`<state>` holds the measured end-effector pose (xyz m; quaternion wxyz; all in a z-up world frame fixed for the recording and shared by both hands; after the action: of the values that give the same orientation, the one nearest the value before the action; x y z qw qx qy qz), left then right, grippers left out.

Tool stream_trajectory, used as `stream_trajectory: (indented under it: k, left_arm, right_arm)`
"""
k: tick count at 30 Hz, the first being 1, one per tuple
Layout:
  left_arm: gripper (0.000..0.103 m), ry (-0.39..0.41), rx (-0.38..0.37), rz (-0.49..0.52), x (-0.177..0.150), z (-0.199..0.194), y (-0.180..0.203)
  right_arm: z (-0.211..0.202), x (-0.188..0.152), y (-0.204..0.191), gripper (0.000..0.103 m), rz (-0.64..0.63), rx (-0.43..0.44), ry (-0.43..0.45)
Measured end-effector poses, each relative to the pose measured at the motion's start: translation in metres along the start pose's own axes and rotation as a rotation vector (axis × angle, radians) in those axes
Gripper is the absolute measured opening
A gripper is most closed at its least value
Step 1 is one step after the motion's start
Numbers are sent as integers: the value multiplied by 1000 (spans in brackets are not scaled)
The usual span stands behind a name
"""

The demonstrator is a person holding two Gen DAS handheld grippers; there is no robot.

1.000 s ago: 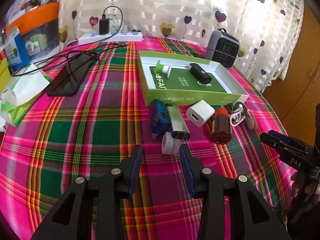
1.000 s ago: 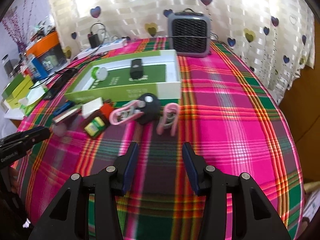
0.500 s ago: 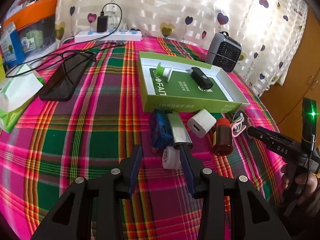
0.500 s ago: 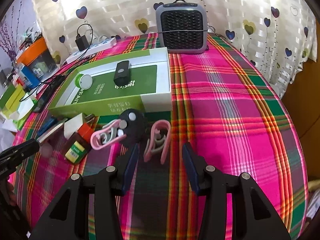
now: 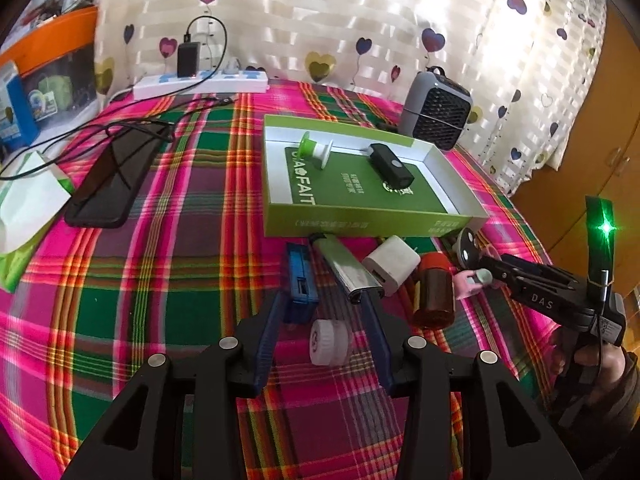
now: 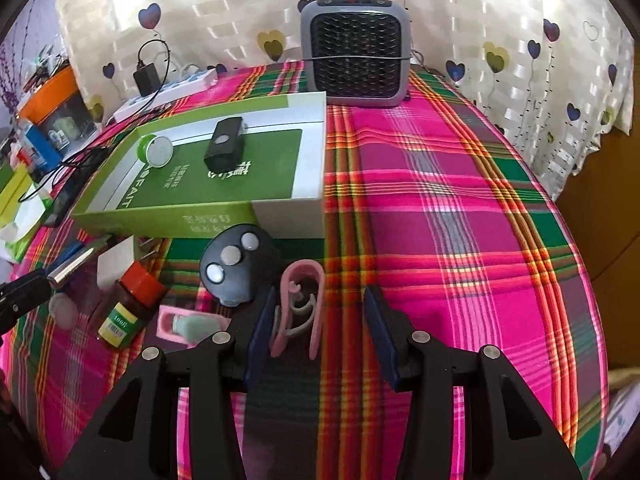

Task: Organize rigid objects
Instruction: 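Grasp the blue translucent USB stick with left tool while right tool grasps pink clip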

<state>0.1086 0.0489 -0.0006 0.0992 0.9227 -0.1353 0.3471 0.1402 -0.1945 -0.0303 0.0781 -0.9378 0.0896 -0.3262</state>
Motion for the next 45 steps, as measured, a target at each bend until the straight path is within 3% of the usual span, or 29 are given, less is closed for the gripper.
stream_trajectory:
  k: [9,15,24,33,41,45]
  left_arm:
    - [40,-6,48,-22,1,2,-15]
    - [41,-38,39,14,4,14,-11]
    - [41,-80,59,9,4,34,-18]
    - [40,-73,75,-3,7,36,-25]
    - [25,-71,72,-2,7,37,-25]
    - [23,-72,71,5,7,37,-24]
  right_arm:
    - [0,0,1,46,-16,-25,14]
    - [1,0,0,46,-23,-32,17]
    - [3,3,2,38,-21,-45,24]
    - [4,4,2,34,-19,-55,33]
    - [3,4,4,26,-13,-54,35]
    - [2,4,5,24,-6,-52,36]
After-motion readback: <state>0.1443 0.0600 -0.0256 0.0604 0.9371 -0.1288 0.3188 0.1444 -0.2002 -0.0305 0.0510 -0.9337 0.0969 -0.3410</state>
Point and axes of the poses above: each gripper's, at about its wrist camera, not at the fingertips, and z roughly the way its jaws point, y to its right, x to its top, the point moved 4 cm from there along z, roughly the way its jaws point, and after that the axes turned 12 degrees about z, right-handed, at the moved point
